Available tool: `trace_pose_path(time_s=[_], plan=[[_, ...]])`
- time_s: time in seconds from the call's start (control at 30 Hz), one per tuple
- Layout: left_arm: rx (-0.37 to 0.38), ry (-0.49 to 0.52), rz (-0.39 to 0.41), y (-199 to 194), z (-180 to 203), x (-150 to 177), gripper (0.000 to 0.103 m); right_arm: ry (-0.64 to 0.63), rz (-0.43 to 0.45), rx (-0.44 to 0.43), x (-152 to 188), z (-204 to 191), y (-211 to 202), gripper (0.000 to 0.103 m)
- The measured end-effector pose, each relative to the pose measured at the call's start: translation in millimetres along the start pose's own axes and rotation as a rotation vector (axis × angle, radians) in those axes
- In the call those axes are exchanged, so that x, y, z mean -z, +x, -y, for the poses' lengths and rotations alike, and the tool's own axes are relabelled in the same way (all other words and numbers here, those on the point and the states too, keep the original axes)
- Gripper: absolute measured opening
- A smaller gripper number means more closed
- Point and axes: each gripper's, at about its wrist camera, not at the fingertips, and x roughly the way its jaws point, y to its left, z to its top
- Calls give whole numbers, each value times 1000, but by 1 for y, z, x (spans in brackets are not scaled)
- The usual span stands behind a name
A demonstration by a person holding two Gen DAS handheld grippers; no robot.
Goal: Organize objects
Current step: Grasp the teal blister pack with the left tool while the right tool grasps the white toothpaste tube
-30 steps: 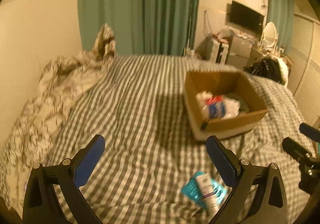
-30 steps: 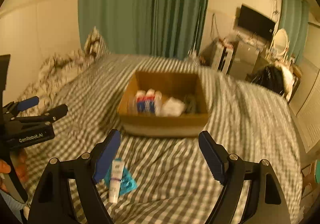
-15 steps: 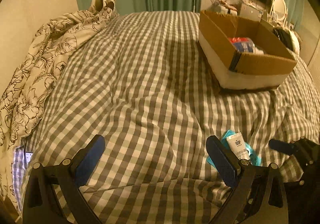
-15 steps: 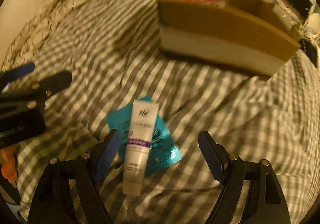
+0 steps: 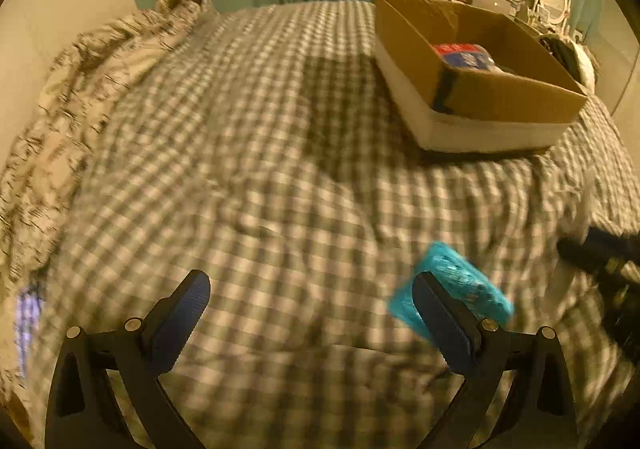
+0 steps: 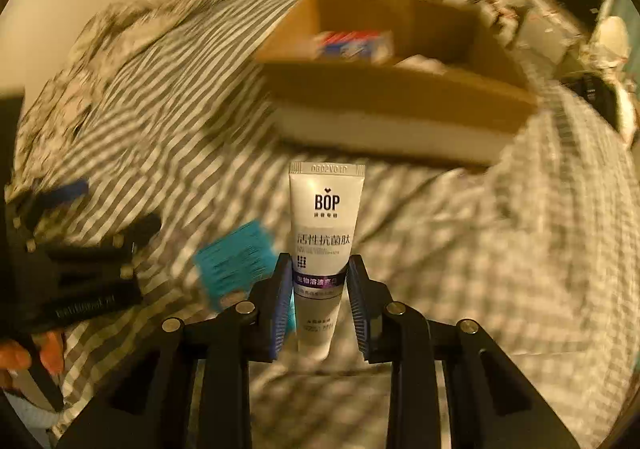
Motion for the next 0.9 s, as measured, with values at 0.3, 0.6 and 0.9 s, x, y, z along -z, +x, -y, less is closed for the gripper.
trace_pose_path(time_s=[0.3,0.6,0.9], plan=[[39,-51,-139,37,56,12,103,91,1,-19,1,37,4,23],[71,-60,-182,62,88,8,103,167,-60,-98,8,50,31,22],[155,3,-151,41,101,14,25,209,-70,-98,9,57,33,22]])
